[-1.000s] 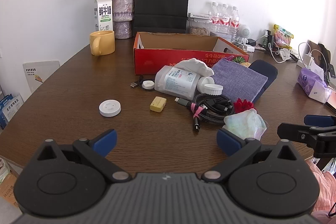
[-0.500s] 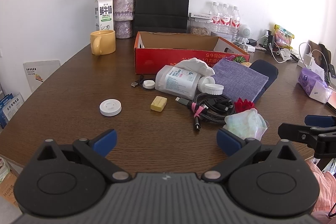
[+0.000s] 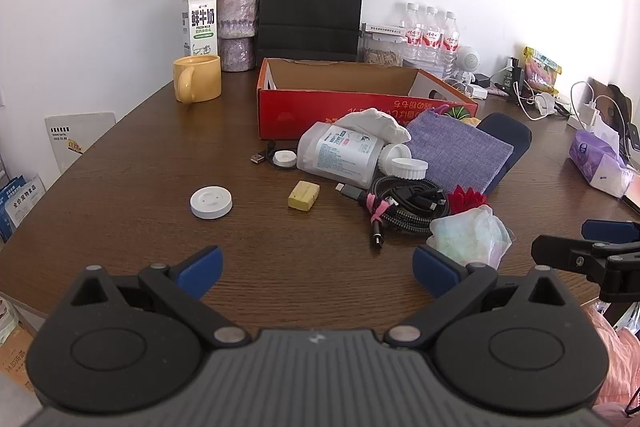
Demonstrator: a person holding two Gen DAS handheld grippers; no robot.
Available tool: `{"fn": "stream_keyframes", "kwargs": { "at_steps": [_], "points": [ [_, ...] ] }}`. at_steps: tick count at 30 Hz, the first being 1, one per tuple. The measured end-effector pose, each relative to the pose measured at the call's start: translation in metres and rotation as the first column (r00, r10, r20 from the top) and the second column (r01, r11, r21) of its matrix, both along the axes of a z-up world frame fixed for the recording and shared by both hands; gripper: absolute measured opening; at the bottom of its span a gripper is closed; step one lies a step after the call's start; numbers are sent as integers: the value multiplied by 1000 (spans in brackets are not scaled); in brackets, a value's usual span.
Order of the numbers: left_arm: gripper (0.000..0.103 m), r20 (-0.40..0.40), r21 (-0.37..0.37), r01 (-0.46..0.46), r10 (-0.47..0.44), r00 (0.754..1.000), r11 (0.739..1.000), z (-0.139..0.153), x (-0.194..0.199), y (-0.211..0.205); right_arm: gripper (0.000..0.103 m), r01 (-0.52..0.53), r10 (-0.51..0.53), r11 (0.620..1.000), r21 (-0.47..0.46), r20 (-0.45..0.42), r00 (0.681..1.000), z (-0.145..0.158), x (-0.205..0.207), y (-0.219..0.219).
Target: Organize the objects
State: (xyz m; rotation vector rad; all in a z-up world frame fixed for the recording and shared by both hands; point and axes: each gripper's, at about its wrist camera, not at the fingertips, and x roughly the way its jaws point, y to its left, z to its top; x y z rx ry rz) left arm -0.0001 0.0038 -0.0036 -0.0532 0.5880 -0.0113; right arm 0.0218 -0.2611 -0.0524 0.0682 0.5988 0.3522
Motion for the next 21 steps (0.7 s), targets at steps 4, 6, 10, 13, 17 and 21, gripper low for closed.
{"fn": "stream_keyframes", "kwargs": {
  "at_steps": [4, 6, 10, 13, 17, 21],
  "points": [
    [103, -3, 0, 0, 0, 1000, 1000, 0, 0, 0, 103, -1, 1, 1000, -3, 0, 1000, 0, 1, 0],
    [103, -3, 0, 0, 0, 1000, 1000, 0, 0, 0, 103, -1, 1, 1000, -5, 2, 1000, -1, 1, 0],
    [103, -2, 1, 0, 0, 1000, 1000, 0, 0, 0, 103, -3, 3, 1000, -8, 3, 1000, -1, 0, 1],
    [103, -6, -1, 0, 0, 1000, 1000, -1, 0, 1, 103, -4, 4, 1000, -10, 2, 1000, -1, -1, 2],
    [103, -9, -4, -5, 5, 1000, 1000, -2, 1, 2, 103, -10, 10, 1000, -12, 1, 1000, -2, 0, 3],
    [103, -6, -17, -36, 36, 999, 999, -3, 4, 11, 103, -54, 54, 998, -35, 11, 998, -2, 3, 14]
  ]
}}
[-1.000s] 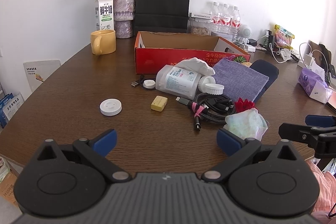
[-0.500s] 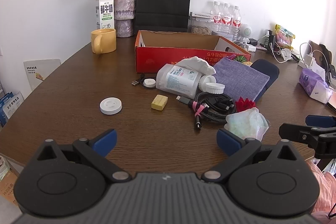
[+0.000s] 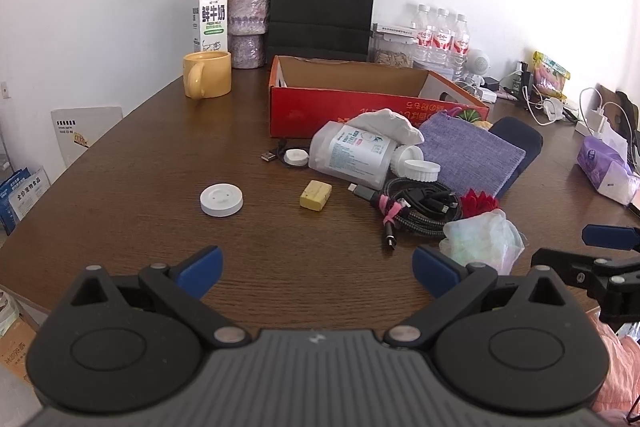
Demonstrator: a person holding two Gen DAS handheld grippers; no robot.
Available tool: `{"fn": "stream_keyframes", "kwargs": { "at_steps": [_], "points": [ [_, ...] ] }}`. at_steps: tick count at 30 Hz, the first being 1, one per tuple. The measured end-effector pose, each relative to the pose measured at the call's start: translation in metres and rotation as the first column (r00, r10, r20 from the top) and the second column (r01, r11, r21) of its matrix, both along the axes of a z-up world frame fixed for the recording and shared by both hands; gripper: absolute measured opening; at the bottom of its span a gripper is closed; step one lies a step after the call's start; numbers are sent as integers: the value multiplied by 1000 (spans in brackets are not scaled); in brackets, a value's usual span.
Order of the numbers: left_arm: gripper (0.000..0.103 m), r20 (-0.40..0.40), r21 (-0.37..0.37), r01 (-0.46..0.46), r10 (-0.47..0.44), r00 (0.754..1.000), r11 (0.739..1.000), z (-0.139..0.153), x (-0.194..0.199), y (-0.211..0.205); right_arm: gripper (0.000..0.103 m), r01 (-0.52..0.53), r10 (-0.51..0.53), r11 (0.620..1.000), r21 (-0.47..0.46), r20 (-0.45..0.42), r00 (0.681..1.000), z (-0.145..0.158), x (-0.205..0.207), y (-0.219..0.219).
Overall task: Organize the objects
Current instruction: 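Grasp the iridescent plastic bag with the right tool while the left tool grasps the white round disc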
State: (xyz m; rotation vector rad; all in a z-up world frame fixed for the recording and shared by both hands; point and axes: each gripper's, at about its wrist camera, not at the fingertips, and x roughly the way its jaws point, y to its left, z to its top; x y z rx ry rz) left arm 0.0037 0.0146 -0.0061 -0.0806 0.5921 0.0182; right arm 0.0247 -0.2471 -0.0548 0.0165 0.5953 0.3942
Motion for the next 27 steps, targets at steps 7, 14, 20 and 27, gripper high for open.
{"fn": "stream_keyframes", "kwargs": {
  "at_steps": [7, 14, 20, 27],
  "points": [
    [103, -15, -18, -75, 74, 997, 997, -5, 12, 24, 89, -100, 100, 994, -47, 11, 995, -9, 19, 33],
    [103, -28, -3, -110, 110, 994, 994, -11, 25, 40, 62, -147, 146, 986, -75, -28, 989, -20, 35, 54],
    [103, -40, 19, -130, 131, 991, 991, -18, 42, 51, 43, -161, 161, 987, 17, -28, 987, -17, 38, 39],
    [103, -43, 44, -162, 163, 986, 986, -24, 69, 63, 42, -165, 163, 984, 64, 26, 986, 0, 41, 27]
  ]
}}
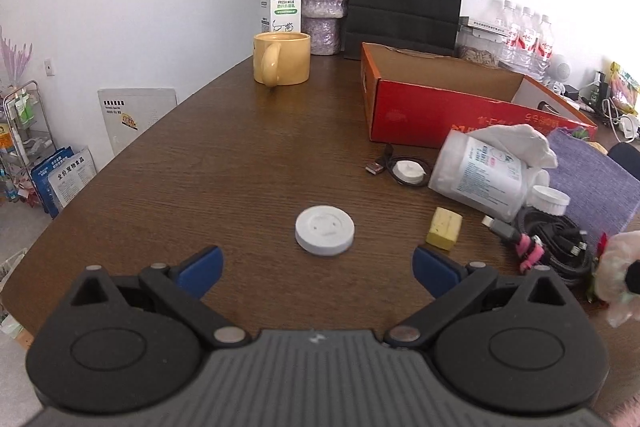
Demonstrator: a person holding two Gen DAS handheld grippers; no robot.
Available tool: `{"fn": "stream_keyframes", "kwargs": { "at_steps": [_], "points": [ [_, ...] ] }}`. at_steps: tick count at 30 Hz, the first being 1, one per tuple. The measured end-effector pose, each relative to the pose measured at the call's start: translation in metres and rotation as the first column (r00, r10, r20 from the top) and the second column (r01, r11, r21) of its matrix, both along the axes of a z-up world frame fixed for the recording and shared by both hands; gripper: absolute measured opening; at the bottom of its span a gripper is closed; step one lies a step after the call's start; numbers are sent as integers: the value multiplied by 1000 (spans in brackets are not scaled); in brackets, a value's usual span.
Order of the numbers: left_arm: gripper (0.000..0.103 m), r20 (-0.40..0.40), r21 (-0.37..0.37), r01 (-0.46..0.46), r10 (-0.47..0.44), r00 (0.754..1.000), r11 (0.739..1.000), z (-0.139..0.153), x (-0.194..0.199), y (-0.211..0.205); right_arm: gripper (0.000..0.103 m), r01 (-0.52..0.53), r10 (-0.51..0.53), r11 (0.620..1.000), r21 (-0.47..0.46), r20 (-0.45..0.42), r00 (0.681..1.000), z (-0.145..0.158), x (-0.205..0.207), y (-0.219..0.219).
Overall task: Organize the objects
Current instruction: 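Grasp the iridescent plastic bag with the right tool while the left tool grasps the white round disc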
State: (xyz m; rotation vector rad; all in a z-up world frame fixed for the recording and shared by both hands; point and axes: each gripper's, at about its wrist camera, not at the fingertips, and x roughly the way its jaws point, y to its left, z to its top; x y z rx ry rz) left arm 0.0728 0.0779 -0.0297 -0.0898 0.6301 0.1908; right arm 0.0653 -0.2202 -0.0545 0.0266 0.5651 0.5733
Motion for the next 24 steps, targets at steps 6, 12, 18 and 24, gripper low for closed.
{"fn": "stream_keyframes", "kwargs": {
  "at_steps": [6, 12, 18, 24],
  "points": [
    [98, 1, 13, -7, 7, 1000, 1000, -4, 22, 5, 42, 27, -27, 1000, 2, 15, 1000, 3, 9, -3],
    [76, -29, -24, 9, -9, 1000, 1000, -12, 35, 8, 42, 31, -31, 1000, -3, 23, 999, 3, 18, 0],
    [40, -16, -21, 30, -30, 999, 999, -12, 33, 7, 42, 31, -31, 1000, -1, 25, 999, 3, 24, 0],
    [40, 11, -20, 35, -34, 999, 999, -4, 32, 4, 42, 30, -29, 1000, -4, 49, 998, 6, 29, 1]
  ]
}}
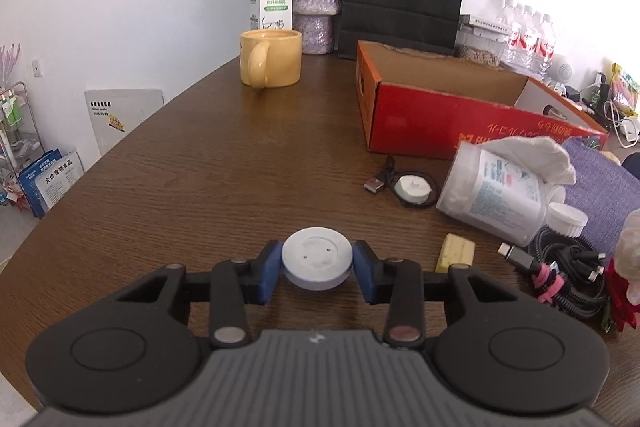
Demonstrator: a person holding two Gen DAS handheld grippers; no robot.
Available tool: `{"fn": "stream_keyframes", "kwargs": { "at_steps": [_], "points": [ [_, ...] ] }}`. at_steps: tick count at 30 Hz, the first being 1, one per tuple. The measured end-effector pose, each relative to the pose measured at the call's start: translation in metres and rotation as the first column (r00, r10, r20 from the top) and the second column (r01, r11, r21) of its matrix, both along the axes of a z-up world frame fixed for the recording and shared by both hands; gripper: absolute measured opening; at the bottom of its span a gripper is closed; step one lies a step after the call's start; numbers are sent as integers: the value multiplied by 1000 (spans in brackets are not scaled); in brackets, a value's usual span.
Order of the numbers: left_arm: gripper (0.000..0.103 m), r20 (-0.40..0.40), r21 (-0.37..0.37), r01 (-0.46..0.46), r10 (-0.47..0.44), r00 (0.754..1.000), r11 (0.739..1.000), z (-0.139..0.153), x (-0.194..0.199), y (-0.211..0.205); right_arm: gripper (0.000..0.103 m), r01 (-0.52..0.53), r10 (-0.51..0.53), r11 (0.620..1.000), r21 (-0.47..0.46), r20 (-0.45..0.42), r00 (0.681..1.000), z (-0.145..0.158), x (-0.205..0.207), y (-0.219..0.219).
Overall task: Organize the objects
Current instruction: 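Grasp the iridescent plastic bag with the right tool while the left tool grasps the white round disc, then carry the bag and disc into the cardboard box while both tools open to release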
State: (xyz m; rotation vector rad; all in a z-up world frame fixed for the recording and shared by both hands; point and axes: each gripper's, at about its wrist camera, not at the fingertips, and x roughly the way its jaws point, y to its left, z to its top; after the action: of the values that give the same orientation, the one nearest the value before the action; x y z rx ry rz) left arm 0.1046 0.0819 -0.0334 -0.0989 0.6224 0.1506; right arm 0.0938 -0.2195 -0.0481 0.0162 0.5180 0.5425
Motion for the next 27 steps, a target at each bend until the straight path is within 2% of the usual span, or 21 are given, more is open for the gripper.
{"fn": "stream_keyframes", "kwargs": {
  "at_steps": [5, 13, 21, 27],
  "points": [
    [40, 59, 1, 26, -26, 998, 1000, 20, 0, -9, 42, -2, 2, 1000, -1, 34, 999, 8, 6, 0],
    [40, 151, 4, 91, -91, 984, 996, 55, 21, -37, 42, 17, -16, 1000, -6, 99, 995, 22, 34, 0],
    [40, 208, 0, 146, -142, 968, 989, 75, 67, -67, 42, 58, -55, 998, -14, 164, 985, 37, 82, 3],
    [40, 242, -14, 159, -151, 958, 987, 87, 107, -83, 42, 100, -98, 995, -2, 178, 979, 48, 131, 9]
  ]
}}
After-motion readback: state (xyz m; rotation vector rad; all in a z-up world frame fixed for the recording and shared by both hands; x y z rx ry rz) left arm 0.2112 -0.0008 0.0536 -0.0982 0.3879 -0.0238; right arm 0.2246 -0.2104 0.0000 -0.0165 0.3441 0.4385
